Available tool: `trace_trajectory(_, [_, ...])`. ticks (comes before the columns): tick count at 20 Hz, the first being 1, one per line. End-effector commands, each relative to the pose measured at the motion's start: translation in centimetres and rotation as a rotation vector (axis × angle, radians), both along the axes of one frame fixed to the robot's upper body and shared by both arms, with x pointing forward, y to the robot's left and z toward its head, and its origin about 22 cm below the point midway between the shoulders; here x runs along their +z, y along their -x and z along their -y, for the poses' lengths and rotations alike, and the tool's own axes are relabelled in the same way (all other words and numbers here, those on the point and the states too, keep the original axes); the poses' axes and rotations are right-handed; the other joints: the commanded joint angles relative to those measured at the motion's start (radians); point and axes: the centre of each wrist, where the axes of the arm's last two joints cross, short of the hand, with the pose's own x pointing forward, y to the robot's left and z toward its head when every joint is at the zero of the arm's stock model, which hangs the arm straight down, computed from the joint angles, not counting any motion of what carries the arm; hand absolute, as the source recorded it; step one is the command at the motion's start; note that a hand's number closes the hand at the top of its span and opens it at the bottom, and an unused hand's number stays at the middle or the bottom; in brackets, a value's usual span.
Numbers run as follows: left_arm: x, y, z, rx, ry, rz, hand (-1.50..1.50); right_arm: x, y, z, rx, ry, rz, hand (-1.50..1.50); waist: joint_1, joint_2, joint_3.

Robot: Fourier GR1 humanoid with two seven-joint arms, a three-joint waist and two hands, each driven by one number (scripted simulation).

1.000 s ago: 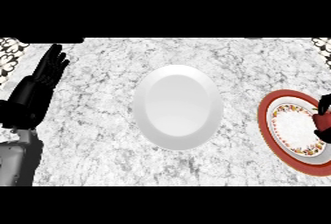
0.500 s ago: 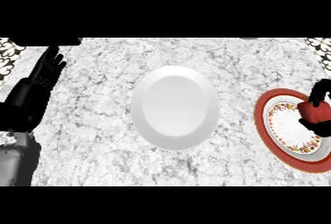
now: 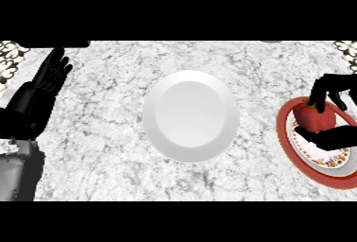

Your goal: Pick the bell pepper from the plate and place it in the plate

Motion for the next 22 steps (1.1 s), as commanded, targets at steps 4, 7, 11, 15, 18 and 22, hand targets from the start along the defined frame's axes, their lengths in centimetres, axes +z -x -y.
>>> trace_trajectory(4, [-0.4, -0.1, -0.4, -0.007, -0.007, -0.001, 0.00, 2.1, -0.4, -8.8, 0.058, -0.032, -0.043, 1.50, 0.012, 0.002, 0.000])
trace_trajectory(7, [-0.3, 0.3, 0.1, -0.026, -0.001, -0.012, 0.00, -0.4, -2.7, -12.8, 0.081, -0.077, -0.067, 1.50, 0.022, 0.004, 0.001])
trace_trajectory(11, [-0.8, -0.1, 1.4, -0.020, -0.013, 0.003, 0.00, 0.9, -4.3, -15.6, 0.089, -0.061, -0.114, 1.50, 0.015, 0.005, 0.000])
trace_trajectory(15, [-0.7, 0.1, 1.3, -0.010, -0.014, -0.003, 0.00, -4.1, -4.3, -19.5, 0.070, -0.039, -0.129, 1.50, 0.017, 0.005, 0.001])
trace_trajectory(18, [-1.3, 0.4, 1.3, -0.024, 0.020, 0.013, 0.00, -4.5, -7.1, -21.5, 0.040, 0.015, -0.138, 1.50, 0.024, 0.007, 0.001])
trace_trajectory(22, [0.1, 0.8, -0.9, -0.005, 0.002, 0.009, 0.00, -5.6, -7.4, -24.4, 0.042, 0.050, -0.137, 1.50, 0.021, 0.005, 0.001])
